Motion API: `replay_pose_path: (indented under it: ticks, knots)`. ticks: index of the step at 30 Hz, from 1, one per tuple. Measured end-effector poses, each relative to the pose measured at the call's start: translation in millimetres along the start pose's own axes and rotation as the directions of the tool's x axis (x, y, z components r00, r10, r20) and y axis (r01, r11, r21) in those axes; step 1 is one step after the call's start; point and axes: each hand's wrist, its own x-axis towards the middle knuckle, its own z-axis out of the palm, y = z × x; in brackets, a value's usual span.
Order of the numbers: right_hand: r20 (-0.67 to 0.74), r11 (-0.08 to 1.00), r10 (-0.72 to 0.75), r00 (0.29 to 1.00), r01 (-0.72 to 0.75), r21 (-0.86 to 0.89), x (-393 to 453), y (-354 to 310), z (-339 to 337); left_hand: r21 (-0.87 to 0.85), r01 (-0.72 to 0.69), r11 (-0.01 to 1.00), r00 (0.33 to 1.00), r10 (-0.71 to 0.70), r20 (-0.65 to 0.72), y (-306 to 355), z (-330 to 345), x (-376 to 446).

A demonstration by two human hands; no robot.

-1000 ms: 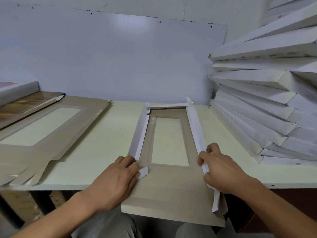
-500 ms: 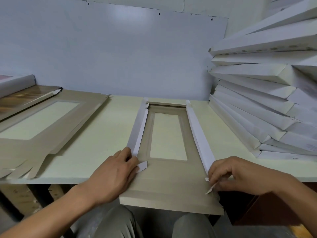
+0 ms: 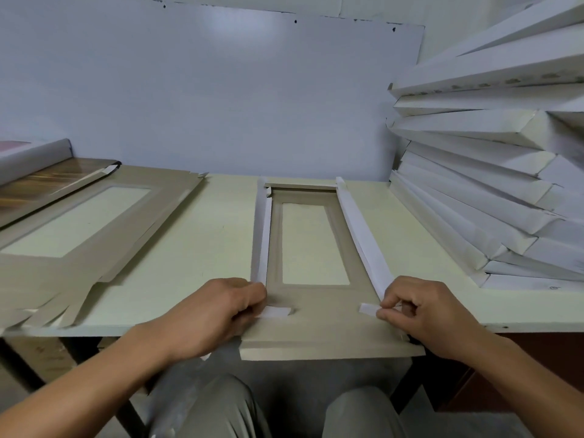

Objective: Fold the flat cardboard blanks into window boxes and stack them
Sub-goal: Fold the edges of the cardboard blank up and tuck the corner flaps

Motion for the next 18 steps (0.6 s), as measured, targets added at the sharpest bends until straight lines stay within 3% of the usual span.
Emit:
replay_pose_path:
  ticks: [5, 7, 10, 13, 18]
  knots:
    - [0.046, 0.986, -0.123, 0.991, 0.127, -0.106, -2, -5, -12, -0.039, -0.078, 0.996, 0.958, 0.085, 0.272, -10, -11, -11]
    - [0.111, 0.972, -0.176, 0.978, 0.191, -0.135, -3, -9, -16, 0.011, -0.109, 0.994, 0.952, 0.102, 0.29, -8, -10, -14]
    - [0.228, 0.966, -0.151, 0.962, 0.193, -0.174, -6, -12, -26, -0.023, -0.097, 0.995, 0.984, 0.099, 0.149, 1, -2, -16]
    - [0.391, 0.984, -0.071, 0.918, 0.129, -0.124, -8, -15, -40, -0.106, 0.035, 0.994, 0.999, -0.035, -0.005, 6, 5, -15]
    - [0.51, 0.995, 0.005, 0.86, 0.048, -0.089, -8, -15, -51, -0.302, 0.208, 0.93, 0.948, -0.268, -0.174, 16, 13, -7]
